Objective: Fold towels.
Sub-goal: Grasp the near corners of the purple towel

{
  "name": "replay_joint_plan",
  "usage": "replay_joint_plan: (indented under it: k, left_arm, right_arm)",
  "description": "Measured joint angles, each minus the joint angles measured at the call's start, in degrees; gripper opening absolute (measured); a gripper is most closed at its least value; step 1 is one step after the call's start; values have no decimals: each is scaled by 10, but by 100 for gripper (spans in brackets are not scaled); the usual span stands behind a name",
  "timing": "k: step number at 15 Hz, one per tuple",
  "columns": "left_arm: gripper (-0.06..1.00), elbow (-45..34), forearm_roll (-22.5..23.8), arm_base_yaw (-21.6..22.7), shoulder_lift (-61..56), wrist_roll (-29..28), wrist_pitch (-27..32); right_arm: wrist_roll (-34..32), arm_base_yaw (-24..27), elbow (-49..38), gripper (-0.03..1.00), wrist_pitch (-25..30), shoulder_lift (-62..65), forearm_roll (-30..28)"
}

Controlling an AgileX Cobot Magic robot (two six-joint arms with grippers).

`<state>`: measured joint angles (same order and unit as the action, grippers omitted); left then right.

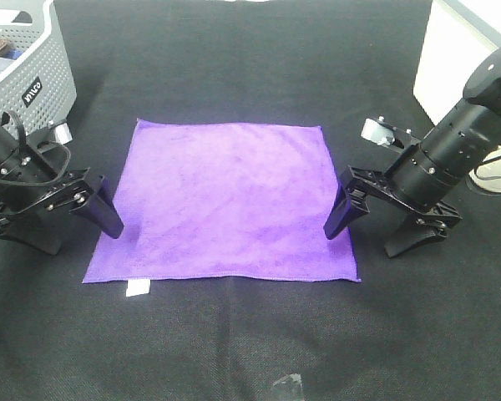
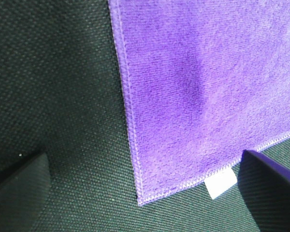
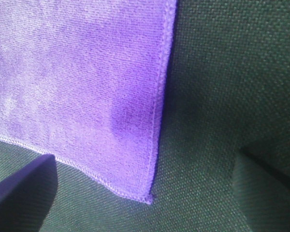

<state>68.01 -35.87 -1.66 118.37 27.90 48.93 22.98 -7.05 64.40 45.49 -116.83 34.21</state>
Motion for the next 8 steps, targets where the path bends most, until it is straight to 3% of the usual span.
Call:
replay_joint_plan:
  k: [3,8]
  left_arm:
    - [99,0,1,-9,0,1,-1]
    - [96,5,-5,-62,10,1,-19]
  right_arm:
    - [0,0,0,94,0,0,0]
    - [2,2,3,89,5,-14,34]
